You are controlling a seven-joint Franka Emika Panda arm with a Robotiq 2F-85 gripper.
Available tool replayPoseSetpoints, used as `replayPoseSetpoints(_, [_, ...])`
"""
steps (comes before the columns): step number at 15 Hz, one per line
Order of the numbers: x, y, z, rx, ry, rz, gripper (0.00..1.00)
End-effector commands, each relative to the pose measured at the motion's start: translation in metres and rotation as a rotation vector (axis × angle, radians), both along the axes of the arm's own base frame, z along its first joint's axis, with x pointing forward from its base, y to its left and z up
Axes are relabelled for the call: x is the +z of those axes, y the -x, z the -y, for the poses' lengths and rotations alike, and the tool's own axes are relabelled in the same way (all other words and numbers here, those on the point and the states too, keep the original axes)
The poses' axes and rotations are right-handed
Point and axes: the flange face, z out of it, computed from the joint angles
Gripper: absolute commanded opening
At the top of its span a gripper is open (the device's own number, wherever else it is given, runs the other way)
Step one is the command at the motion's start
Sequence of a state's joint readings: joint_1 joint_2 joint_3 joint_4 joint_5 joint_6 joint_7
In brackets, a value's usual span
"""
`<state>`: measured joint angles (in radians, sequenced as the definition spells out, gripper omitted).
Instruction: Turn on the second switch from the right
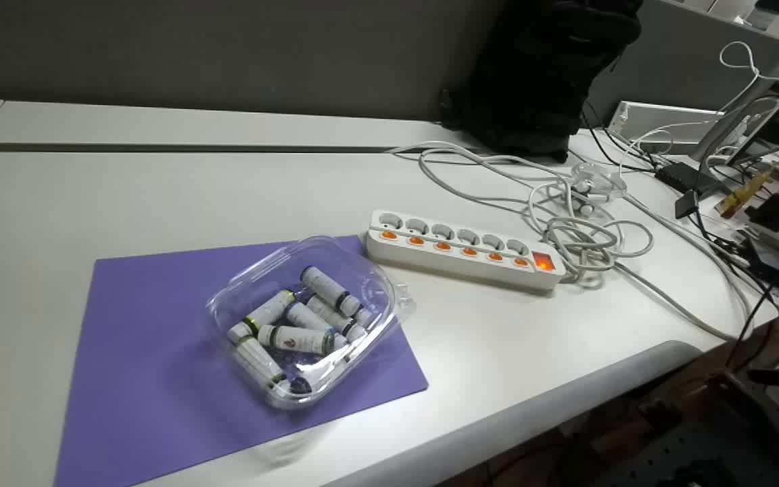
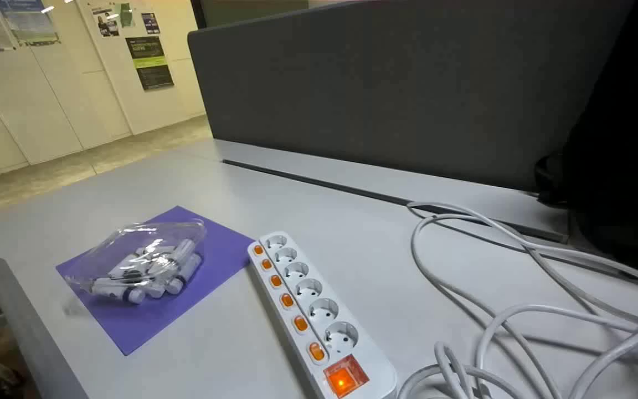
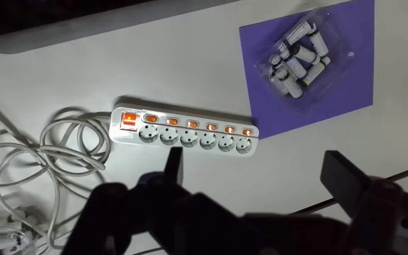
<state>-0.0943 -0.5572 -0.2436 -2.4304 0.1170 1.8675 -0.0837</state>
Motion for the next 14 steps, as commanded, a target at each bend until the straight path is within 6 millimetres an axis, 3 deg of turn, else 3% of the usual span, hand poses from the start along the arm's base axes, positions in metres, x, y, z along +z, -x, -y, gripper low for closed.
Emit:
replayPoseSetpoints(1, [0.001,0.000,0.000,0.000,0.000,0.001,1.00])
replayPoseSetpoints(12, [0.001,0.000,0.000,0.000,0.001,0.003,1.00])
replayPoseSetpoints(14, [-0.016,0.001,-0.006,0.007,0.030,-0.009,1.00])
